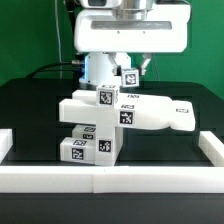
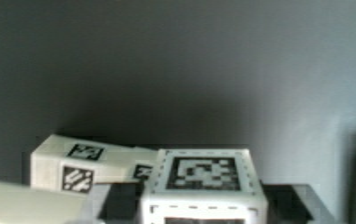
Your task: Assemble chair
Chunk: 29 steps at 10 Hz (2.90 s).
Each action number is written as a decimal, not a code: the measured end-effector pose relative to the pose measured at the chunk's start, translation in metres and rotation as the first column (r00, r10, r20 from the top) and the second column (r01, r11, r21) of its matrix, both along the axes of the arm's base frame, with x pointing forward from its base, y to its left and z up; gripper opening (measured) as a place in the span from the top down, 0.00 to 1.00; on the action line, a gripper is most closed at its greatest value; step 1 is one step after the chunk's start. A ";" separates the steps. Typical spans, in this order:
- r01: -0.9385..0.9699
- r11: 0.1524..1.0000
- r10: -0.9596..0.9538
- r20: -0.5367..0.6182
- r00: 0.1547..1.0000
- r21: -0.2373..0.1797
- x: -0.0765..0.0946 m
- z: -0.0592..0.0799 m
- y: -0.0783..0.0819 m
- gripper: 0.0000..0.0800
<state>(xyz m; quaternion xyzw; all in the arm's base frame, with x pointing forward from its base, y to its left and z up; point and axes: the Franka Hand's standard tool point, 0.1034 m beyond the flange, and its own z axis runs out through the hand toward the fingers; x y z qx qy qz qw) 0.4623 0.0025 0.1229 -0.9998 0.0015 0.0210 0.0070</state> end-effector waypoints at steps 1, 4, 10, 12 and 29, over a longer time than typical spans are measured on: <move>-0.020 1.000 0.020 0.010 1.000 -0.002 0.006 0.003 -0.008 0.64; -0.034 0.999 0.034 0.015 0.999 -0.003 0.012 0.006 -0.011 0.64; -0.086 0.996 0.086 0.023 0.996 -0.014 0.031 0.013 -0.021 0.64; -0.113 0.993 0.113 0.028 0.993 -0.018 0.033 0.012 -0.022 0.64; -0.141 0.989 0.142 0.028 0.989 -0.046 0.035 -0.001 -0.022 0.64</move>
Offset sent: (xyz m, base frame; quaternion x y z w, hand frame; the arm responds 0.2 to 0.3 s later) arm 0.0000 0.0000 0.0000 0.0000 0.0000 0.0000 1.0000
